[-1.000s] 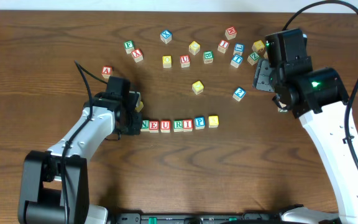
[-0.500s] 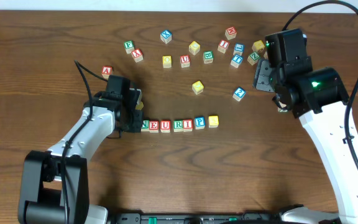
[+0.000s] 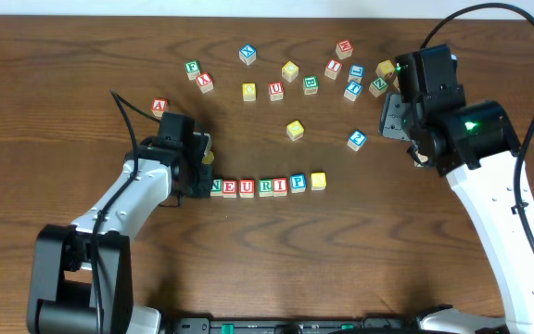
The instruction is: Spell out NEURIPS
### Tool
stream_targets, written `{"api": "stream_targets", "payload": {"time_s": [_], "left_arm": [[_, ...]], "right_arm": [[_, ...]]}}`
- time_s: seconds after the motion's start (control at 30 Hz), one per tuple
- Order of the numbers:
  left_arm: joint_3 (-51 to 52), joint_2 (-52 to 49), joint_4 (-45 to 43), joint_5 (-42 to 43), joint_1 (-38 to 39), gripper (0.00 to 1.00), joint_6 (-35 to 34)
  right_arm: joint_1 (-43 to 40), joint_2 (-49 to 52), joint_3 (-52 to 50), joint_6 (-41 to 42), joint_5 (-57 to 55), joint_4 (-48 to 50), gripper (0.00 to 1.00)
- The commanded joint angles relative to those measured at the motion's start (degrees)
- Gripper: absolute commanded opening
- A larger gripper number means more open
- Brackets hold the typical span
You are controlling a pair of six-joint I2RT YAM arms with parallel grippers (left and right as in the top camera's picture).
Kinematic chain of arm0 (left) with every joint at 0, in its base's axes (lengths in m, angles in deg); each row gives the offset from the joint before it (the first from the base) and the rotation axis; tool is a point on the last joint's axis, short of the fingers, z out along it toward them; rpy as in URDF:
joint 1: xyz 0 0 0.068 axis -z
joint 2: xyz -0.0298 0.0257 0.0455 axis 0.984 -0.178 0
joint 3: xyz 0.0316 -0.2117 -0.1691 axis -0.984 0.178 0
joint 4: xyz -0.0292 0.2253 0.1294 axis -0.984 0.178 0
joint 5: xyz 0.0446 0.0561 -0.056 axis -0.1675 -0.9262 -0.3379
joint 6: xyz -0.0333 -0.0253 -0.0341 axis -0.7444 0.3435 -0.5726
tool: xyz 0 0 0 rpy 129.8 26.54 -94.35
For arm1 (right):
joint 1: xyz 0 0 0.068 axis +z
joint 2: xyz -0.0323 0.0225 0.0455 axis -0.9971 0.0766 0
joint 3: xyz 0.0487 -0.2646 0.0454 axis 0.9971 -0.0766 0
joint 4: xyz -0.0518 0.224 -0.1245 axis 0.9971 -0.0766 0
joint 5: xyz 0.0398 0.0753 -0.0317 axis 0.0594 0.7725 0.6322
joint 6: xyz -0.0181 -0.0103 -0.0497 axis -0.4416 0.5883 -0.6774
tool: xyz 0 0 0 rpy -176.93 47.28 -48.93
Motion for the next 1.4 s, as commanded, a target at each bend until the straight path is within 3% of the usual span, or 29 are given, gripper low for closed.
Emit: {"api": "stream_targets", "payload": {"time_s": [0.0, 1.37], "left_arm": [[1.18, -0.81, 0.35, 0.74, 0.20, 0.11, -0.61], [2.82, -0.79, -4.20, 3.04, 3.17, 0.11, -1.42]], "right_arm": [[-0.44, -0.57, 0.92, -0.55, -0.44, -0.09, 0.67], [-0.39, -0.57, 0.92, -0.57, -0.46, -0.04, 0.66]]}}
